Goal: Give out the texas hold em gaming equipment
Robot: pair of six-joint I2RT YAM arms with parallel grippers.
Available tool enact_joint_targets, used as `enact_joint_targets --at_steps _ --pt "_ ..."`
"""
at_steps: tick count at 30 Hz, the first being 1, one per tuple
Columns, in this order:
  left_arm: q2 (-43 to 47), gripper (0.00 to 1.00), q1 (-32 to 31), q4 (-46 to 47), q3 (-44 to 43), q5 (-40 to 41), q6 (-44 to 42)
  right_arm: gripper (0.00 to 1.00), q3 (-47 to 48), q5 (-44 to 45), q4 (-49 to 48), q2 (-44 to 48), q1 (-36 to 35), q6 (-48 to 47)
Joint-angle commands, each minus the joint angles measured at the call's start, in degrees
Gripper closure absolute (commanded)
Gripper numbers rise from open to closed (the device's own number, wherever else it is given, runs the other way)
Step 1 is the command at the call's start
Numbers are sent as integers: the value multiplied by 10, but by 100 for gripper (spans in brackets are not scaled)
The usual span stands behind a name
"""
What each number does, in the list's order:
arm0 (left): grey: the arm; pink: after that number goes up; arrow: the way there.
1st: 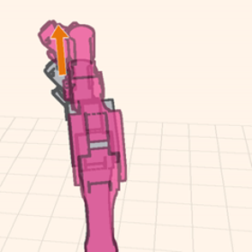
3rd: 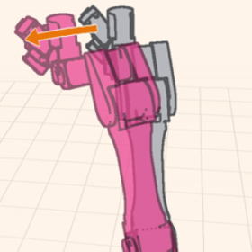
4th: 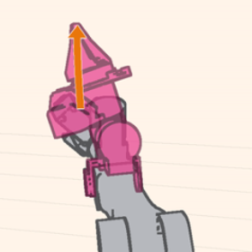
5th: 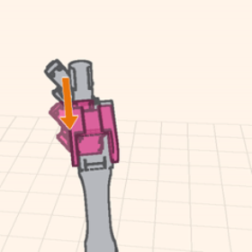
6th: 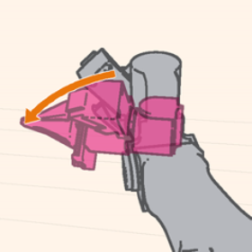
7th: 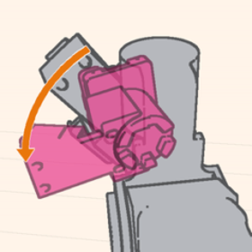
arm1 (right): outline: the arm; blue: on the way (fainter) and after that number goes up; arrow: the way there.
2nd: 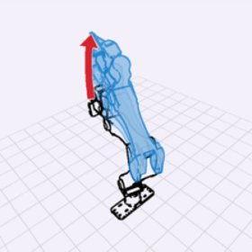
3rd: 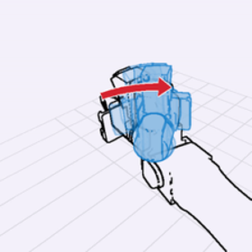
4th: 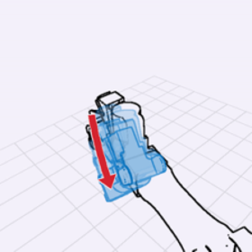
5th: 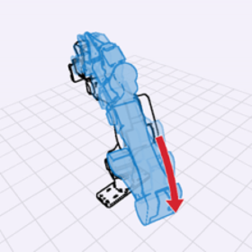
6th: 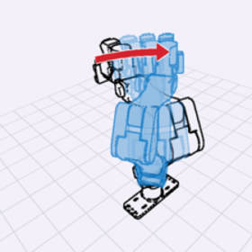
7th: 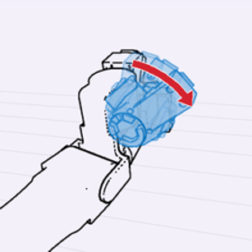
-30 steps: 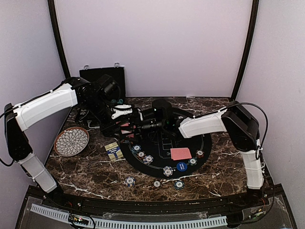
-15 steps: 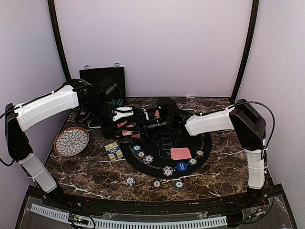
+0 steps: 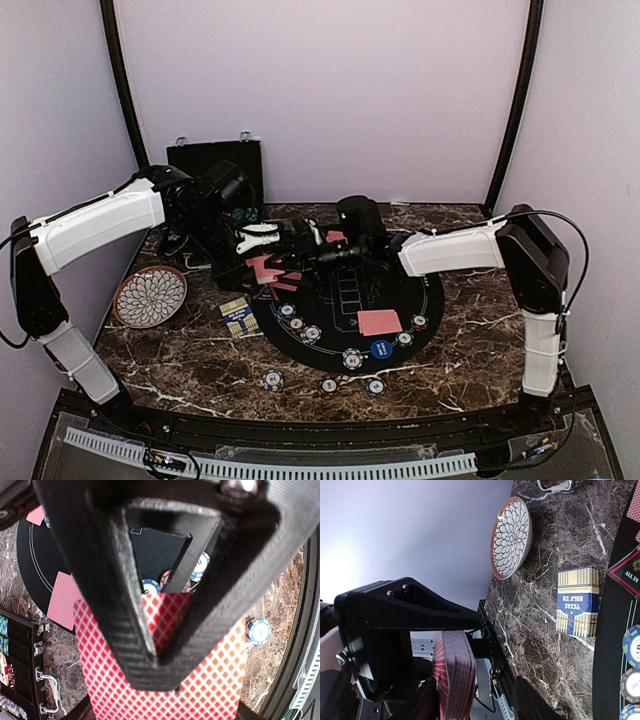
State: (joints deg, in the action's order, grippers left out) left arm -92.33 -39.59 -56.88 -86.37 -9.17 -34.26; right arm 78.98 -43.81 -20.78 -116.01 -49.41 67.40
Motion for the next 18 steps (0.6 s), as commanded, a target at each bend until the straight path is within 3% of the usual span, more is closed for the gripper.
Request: enact_joint_targets --at_steps 1,18 --pt "22 100 3 -4 1 -4 -2 53 -1 -2 11 28 13 -2" --pt "18 100 4 -2 3 8 -2 79 -18 -26 -49 56 14 54"
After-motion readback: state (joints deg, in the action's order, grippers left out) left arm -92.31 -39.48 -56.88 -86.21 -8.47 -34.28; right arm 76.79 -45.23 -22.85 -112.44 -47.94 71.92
